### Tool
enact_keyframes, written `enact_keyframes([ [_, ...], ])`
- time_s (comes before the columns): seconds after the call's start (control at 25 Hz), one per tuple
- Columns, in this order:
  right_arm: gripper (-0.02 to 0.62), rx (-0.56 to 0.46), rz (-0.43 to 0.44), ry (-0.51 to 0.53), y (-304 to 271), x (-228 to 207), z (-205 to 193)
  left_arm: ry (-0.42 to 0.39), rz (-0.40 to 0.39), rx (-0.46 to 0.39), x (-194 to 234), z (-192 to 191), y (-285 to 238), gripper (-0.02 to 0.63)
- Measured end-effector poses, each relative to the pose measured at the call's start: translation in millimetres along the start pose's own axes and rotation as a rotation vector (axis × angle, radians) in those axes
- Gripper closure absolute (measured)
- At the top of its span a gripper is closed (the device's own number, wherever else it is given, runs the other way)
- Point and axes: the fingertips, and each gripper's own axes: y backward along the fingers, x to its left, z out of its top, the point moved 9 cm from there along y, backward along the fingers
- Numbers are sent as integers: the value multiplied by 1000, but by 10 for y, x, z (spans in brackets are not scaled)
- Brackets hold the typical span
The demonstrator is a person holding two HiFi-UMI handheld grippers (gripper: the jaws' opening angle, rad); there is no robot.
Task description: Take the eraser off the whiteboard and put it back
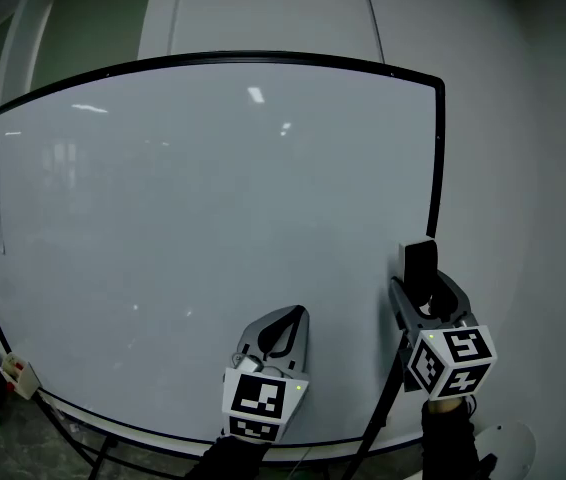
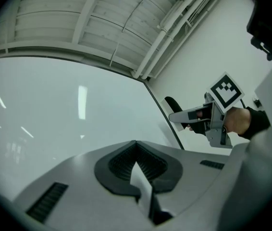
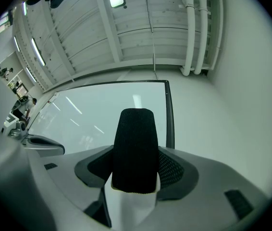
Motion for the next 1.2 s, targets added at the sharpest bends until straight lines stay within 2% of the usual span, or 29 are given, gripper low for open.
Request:
enact_keyframes([
  [0.24, 328, -51, 2, 16, -266, -136, 341, -52, 16, -51, 94, 266, -174, 600],
  [0.8, 328, -178, -4, 38, -853, -535, 1396, -92, 60, -122, 186, 629, -292, 600],
  [1.0, 328, -169, -16, 40, -1074, -634, 1598, -109, 65, -130, 169, 664, -334, 601],
  [1.2, 328, -205, -49, 76, -1207, -687, 1751, -130, 59, -140, 139, 672, -369, 600],
])
